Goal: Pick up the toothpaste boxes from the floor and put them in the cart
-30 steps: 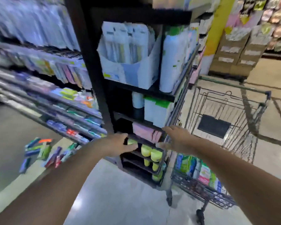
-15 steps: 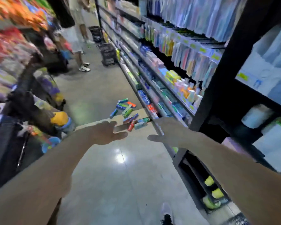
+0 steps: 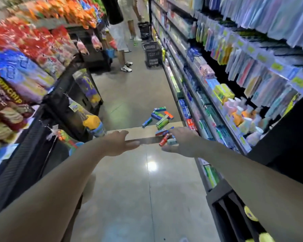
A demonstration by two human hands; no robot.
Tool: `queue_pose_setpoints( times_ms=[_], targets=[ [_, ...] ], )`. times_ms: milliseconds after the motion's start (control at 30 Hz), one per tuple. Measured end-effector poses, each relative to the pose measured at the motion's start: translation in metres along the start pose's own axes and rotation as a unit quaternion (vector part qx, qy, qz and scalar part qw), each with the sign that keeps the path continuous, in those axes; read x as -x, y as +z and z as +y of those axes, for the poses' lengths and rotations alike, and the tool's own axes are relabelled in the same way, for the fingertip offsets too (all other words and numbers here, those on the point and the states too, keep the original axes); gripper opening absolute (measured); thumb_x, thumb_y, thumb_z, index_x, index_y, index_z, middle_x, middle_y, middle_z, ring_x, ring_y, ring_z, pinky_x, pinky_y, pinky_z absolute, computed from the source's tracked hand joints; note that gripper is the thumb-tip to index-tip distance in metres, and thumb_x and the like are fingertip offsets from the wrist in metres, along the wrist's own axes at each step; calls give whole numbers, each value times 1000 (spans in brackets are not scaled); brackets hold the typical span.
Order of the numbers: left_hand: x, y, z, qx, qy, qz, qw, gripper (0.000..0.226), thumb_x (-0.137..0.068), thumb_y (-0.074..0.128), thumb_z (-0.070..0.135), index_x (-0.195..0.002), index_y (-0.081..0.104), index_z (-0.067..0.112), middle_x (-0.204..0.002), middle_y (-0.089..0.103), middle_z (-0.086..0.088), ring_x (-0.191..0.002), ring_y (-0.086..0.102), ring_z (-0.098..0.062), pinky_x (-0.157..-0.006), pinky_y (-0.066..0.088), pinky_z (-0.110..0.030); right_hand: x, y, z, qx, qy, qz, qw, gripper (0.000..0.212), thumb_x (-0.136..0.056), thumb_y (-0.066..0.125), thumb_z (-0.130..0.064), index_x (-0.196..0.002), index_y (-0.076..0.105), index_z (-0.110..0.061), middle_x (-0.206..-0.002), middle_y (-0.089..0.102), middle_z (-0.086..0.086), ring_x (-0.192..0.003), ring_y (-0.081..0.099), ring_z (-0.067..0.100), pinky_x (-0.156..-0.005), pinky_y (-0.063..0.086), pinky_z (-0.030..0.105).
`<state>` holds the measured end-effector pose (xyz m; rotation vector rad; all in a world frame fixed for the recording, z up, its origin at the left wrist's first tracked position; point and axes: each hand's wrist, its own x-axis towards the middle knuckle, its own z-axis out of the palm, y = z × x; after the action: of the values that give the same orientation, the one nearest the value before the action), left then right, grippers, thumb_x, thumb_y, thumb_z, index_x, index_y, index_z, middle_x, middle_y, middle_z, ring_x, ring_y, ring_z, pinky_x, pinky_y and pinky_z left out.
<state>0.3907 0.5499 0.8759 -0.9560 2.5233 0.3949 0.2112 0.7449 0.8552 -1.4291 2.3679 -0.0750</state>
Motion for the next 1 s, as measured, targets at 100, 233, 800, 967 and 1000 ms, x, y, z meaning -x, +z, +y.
queue_pose_setpoints(
  times_ms=[100,233,800,967,1000],
  targets=[
    [-19,-1,4,7,-11,-17,1000,95,-84,39,78,-155,21,18,-155,33,-11,-138,38,-31,-110,37,-42,-26,0,16,-8,0,-10,1000,81,-81,41,-82,-138,43,-24,-140,47,2,-129,38,27,-102,31,45],
    [-47,-10,2,29,-12,-20,999,95,-85,40,77,-155,21,17,-155,31,-12,-138,39,-32,-110,38,-43,-62,-1,23,-8,-18,-35,999,75,-82,41,-80,-132,45,-24,-140,46,3,-130,37,26,-107,31,46],
    [-253,-115,-152,39,31,-44,998,91,-88,41,74,-156,19,18,-159,30,-7,-143,32,-27,-113,34,-43,-330,-46,-36,14,30,-73,997,96,-77,39,-85,-149,32,-22,-151,39,2,-139,31,24,-108,30,45],
    [-317,-147,-195,39,37,-52,997,90,-90,42,72,-156,19,15,-158,30,-11,-143,33,-29,-113,33,-40,-403,-59,-51,28,47,-80,995,81,-80,42,-82,-132,47,-20,-137,50,2,-127,41,25,-98,37,43],
    [-328,-151,-201,41,38,-56,997,90,-90,42,72,-156,19,15,-158,29,-11,-143,32,-29,-113,32,-40,-416,-62,-53,33,46,-81,995,80,-80,42,-82,-131,47,-20,-137,50,3,-126,42,25,-98,37,43]
  ],
)
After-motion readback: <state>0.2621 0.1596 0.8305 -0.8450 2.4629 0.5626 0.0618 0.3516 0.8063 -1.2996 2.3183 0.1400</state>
